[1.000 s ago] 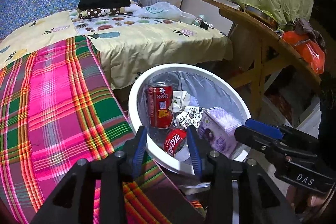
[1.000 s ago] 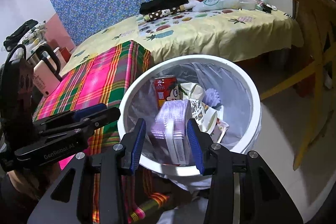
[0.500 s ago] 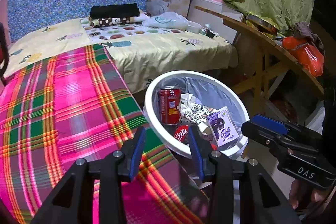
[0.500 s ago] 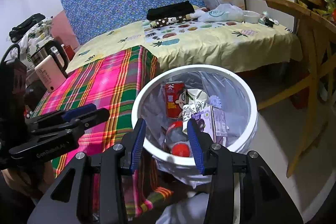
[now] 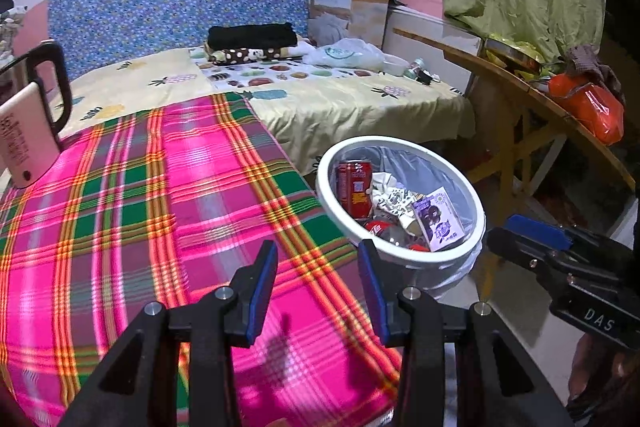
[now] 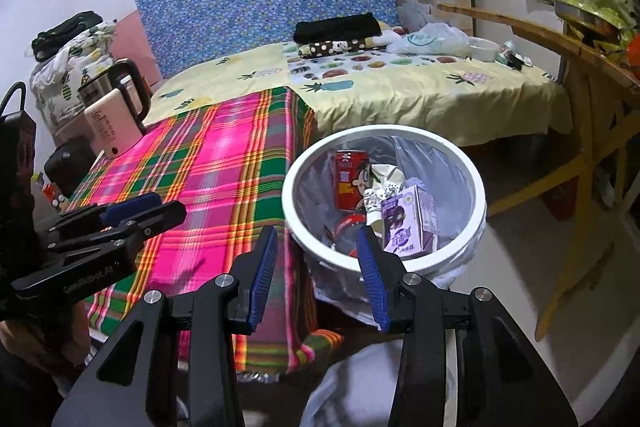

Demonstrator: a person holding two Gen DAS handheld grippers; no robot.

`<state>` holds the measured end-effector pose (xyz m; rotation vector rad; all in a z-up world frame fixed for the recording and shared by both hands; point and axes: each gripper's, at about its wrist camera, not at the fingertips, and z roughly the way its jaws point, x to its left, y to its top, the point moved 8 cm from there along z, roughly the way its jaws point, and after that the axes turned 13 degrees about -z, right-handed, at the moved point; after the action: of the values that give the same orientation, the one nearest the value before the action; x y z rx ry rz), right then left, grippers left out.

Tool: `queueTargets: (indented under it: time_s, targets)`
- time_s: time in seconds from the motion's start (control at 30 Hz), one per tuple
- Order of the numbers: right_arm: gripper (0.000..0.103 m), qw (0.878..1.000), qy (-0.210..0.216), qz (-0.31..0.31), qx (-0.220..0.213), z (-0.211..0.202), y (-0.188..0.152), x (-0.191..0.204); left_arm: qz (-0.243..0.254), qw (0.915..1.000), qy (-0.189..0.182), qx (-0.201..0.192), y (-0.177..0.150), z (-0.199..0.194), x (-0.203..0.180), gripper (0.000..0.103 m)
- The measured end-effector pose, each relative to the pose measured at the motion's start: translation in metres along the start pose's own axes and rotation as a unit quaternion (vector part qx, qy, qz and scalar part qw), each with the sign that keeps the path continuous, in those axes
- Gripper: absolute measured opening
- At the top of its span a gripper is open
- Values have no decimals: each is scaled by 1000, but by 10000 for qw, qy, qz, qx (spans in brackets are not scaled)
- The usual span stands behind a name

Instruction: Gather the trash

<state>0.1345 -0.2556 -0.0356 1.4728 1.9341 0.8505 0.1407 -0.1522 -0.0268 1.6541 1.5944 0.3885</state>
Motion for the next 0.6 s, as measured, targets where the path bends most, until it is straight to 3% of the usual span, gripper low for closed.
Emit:
queueTargets:
  time_s: [0.6]
  targets:
    - [42,9996,54,-247,-76,-19,-8,25,-111,9992,342,-148,-27,-38,21,43]
